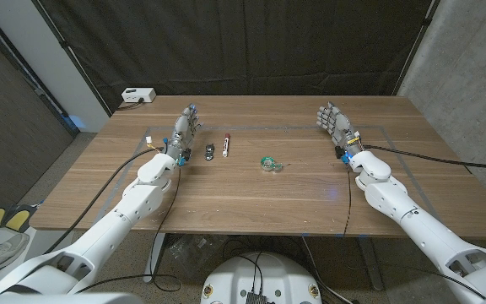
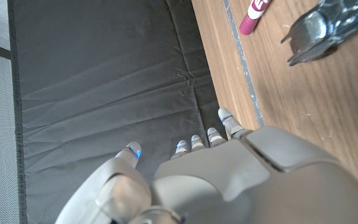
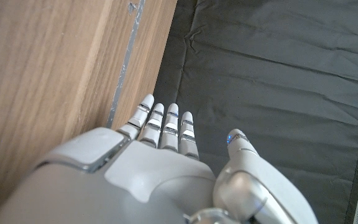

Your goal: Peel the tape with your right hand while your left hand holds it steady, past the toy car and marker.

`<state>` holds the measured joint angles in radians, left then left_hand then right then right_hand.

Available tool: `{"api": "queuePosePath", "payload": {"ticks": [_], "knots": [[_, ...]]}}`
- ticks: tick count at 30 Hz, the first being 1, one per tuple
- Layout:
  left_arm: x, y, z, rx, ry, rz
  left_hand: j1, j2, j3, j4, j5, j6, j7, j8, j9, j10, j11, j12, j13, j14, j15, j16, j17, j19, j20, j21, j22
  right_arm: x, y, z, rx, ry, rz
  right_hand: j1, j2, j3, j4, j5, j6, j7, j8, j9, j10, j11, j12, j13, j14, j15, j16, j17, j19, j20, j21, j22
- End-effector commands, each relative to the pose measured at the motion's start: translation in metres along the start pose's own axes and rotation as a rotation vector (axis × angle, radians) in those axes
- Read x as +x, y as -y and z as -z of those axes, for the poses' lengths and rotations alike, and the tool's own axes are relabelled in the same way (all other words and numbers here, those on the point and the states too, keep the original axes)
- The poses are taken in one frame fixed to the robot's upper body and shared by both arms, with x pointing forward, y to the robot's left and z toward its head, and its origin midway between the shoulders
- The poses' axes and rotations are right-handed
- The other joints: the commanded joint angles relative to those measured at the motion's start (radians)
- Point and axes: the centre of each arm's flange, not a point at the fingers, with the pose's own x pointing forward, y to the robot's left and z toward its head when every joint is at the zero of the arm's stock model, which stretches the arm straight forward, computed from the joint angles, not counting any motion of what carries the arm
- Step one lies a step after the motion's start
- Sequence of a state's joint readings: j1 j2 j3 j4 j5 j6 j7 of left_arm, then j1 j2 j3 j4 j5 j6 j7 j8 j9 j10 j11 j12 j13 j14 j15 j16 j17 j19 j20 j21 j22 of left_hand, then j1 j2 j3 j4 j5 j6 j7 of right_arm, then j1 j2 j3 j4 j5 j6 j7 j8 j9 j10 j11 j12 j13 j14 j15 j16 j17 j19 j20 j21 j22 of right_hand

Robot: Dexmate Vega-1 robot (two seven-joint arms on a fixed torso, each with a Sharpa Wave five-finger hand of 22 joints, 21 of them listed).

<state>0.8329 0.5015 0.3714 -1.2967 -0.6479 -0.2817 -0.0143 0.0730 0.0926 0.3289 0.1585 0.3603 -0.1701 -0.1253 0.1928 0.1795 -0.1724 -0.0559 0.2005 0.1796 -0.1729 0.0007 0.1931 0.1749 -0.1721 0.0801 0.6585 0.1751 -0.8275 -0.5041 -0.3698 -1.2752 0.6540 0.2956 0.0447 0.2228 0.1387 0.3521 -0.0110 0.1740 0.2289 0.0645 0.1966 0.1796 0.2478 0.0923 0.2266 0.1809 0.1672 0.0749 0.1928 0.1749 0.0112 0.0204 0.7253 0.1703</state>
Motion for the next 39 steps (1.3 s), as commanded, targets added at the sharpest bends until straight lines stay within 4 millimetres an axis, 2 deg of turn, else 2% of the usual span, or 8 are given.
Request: {"api": "queuePosePath", "payload": {"ticks": [1,3,6,7,15,21,30,39], "knots": [[0.005,0.003,-0.01,0.062,0.024,-0.097,0.072,0.03,0.03,-0.048,-0.024,-0.037,0.001,0.02,0.004,0.002,0.029,0.028,0.006,0.039,0.041,0.021,0.004,-0.028,0.028,0.006,0.007,0.003,0.003,0.003,0.008,-0.002,-0.007,0.011,-0.002,0.008,-0.002,0.006,0.014,-0.001,0.004,0.002,0.022,0.003,0.008,0.004,0.02,0.007,0.01,0.004,0.005,0.015,0.005,0.005],[0.007,0.005,-0.018,0.102,0.027,-0.129,0.136,0.041,0.063,-0.083,-0.051,0.012,0.003,0.028,0.005,0.054,0.028,0.038,0.008,0.105,0.038,0.032,0.006,0.005,0.03,0.008,0.009,0.002,0.003,0.003,0.009,-0.002,-0.009,0.011,-0.001,0.009,-0.002,0.005,0.019,-0.004,0.004,0.002,0.029,0.005,0.01,0.004,0.03,0.011,0.013,0.005,0.007,0.02,0.003,0.006],[0.008,0.012,-0.031,0.195,0.024,-0.179,0.198,0.054,0.1,-0.112,-0.09,0.064,0.026,0.032,0.006,0.112,0.036,0.047,0.009,0.181,0.033,0.042,0.009,0.052,0.037,0.015,0.01,0.001,0.003,0.003,0.008,0.002,-0.005,0.011,-0.001,0.01,-0.002,0.005,0.022,-0.005,0.005,0.002,0.031,0.008,0.01,0.005,0.032,0.013,0.013,0.005,0.009,0.024,0.002,0.006],[0.009,0.015,-0.035,0.227,0.025,-0.173,0.218,0.055,0.111,-0.123,-0.102,0.078,0.021,0.032,0.006,0.143,0.032,0.054,0.01,0.203,0.031,0.045,0.01,0.057,0.037,0.014,0.011,0.0,0.003,0.003,0.008,0.003,-0.001,0.011,-0.001,0.01,-0.002,0.005,0.022,-0.008,0.004,0.002,0.029,0.009,0.009,0.005,0.031,0.013,0.012,0.005,0.009,0.025,0.001,0.006],[0.022,0.032,-0.066,0.488,0.12,-0.012,0.246,0.051,0.125,-0.14,-0.12,0.098,0.022,0.033,0.006,0.156,0.034,0.052,0.01,0.213,0.028,0.04,0.01,0.061,0.04,0.012,0.011,-0.001,0.002,0.005,0.01,-0.001,0.0,0.013,-0.001,0.014,-0.004,0.004,0.02,-0.011,0.001,0.002,0.027,0.007,0.007,0.005,0.03,0.019,0.009,0.005,0.005,0.03,-0.004,0.006],[0.026,0.053,-0.095,0.801,0.218,0.097,0.263,0.046,0.132,-0.151,-0.133,0.101,0.017,0.029,0.007,0.155,0.024,0.046,0.01,0.194,0.017,0.027,0.011,0.048,0.041,0.004,0.011,0.001,0.0,0.006,0.008,0.001,-0.002,0.014,-0.001,0.016,-0.004,0.004,0.018,-0.014,0.0,0.003,0.021,0.005,0.004,0.005,0.029,0.02,0.008,0.006,0.005,0.03,-0.008,0.006],[0.022,0.073,-0.119,0.955,0.347,0.175,0.274,0.032,0.132,-0.161,-0.146,0.109,0.006,0.027,0.007,0.157,0.014,0.041,0.01,0.191,0.007,0.022,0.012,0.049,0.037,0.0,0.011,0.002,-0.002,0.005,0.004,0.005,-0.004,0.014,-0.001,0.017,-0.005,0.003,0.018,-0.014,-0.002,0.003,0.019,0.006,0.002,0.005,0.028,0.023,0.006,0.006,0.005,0.032,-0.011,0.007],[0.011,0.098,-0.135,1.157,0.476,0.21,0.307,0.013,0.136,-0.187,-0.164,0.216,0.003,0.048,0.007,0.254,-0.002,0.059,0.01,0.235,-0.013,0.027,0.012,0.073,0.037,-0.002,0.012,0.003,-0.006,0.005,0.001,0.011,-0.005,0.014,-0.001,0.019,-0.005,0.003,0.016,-0.017,-0.003,0.003,0.02,0.006,0.001,0.005,0.03,0.023,0.006,0.006,0.007,0.034,-0.014,0.007]]}}
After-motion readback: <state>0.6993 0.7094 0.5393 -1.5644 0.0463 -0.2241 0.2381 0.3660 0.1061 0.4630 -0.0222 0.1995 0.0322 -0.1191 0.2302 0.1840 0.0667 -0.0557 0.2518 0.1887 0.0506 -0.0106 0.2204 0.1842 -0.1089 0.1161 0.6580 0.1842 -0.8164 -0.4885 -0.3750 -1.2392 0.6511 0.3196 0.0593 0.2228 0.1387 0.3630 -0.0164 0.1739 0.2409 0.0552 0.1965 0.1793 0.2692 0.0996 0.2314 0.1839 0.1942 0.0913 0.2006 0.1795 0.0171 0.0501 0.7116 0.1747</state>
